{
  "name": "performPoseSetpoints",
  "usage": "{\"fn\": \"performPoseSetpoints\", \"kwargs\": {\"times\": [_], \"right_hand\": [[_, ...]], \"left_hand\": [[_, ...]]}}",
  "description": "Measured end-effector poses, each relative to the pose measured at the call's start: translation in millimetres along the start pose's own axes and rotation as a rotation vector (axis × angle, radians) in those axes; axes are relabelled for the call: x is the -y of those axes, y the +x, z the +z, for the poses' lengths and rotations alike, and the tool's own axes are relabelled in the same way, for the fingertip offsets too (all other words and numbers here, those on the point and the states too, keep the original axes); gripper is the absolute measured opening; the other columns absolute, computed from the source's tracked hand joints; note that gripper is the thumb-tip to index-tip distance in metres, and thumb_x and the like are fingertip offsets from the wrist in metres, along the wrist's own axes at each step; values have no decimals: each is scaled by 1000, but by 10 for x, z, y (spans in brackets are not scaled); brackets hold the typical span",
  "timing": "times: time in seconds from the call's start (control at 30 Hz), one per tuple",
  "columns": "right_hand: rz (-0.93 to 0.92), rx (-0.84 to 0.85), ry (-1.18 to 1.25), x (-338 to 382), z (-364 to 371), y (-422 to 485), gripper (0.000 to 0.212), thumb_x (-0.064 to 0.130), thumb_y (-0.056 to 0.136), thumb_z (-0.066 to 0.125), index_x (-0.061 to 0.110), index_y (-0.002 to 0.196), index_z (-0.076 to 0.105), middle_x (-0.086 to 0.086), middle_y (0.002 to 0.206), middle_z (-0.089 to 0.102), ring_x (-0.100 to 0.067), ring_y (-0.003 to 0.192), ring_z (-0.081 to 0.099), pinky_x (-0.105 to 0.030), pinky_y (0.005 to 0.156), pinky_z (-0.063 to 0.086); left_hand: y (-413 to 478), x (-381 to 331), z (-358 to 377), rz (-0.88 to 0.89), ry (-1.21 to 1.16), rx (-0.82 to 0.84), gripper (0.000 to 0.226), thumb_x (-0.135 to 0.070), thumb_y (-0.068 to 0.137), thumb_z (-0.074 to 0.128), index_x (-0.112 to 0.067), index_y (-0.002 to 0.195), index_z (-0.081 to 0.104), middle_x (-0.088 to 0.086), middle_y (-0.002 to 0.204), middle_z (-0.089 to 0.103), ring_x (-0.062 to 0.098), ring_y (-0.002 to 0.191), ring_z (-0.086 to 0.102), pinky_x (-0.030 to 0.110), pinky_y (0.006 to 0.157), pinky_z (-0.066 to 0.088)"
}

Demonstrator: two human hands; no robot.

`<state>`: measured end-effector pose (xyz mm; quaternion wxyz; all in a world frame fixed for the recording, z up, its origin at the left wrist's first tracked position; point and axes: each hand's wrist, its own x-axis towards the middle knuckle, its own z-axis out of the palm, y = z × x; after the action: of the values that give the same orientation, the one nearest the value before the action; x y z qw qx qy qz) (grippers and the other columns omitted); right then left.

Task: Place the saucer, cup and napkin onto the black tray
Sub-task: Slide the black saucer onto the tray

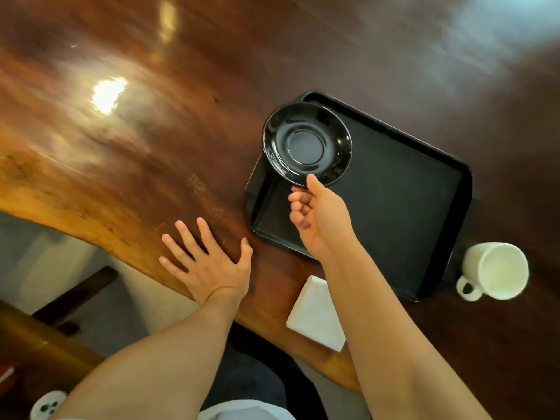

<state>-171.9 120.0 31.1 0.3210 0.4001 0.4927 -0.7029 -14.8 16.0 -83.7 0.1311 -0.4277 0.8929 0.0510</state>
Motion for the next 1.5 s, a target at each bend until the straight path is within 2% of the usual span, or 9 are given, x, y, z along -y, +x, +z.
{"fn": "performPoseSetpoints", "kwargs": {"times": [0.33,0.53,0.73,0.83,1.0,1.27,1.5], "right_hand": [[-22,-39,124,50,-264,207,31,26,102,55,-3,108,61,-4,61,59,-10,50,51,-17,41,43],[-30,-65,143,96,-374,308,30,27,103,54,-2,100,62,-3,62,59,-10,51,50,-18,46,40],[-21,-87,130,67,-390,405,33,27,103,55,-4,111,61,-4,63,61,-11,51,53,-19,44,45],[-23,-77,113,27,-376,431,33,30,103,54,-1,105,63,-3,62,64,-11,53,56,-21,47,49],[4,-60,114,0,-373,425,25,28,102,55,4,106,60,-8,80,67,-15,64,61,-26,57,53],[25,-3,54,16,-619,255,33,23,103,51,0,123,63,-10,94,67,-18,76,62,-29,68,54],[-7,-107,98,39,-959,148,25,23,104,50,6,114,65,-9,99,69,-20,86,65,-30,75,56]], "left_hand": [[-14,2,44,14,-30,-41,97,-75,87,31,-16,163,20,19,171,11,46,157,2,67,122,3],[-26,-1,39,27,-30,-62,95,-72,88,35,-14,162,24,21,171,13,47,156,6,67,122,6],[-23,2,65,29,-25,-72,94,-73,88,32,-15,163,23,20,171,13,46,157,6,67,122,6],[-32,8,60,25,-19,-73,95,-74,89,29,-15,163,23,20,171,13,46,157,7,67,122,6],[-27,-5,57,25,-16,-75,94,-74,89,28,-16,163,24,19,171,14,46,157,8,66,123,6],[-28,-1,50,19,-16,-74,92,-73,90,30,-18,163,20,18,171,11,45,157,6,65,123,3],[-29,-8,27,9,-6,-58,92,-72,90,33,-19,164,17,17,172,9,44,157,3,65,124,3]]}}
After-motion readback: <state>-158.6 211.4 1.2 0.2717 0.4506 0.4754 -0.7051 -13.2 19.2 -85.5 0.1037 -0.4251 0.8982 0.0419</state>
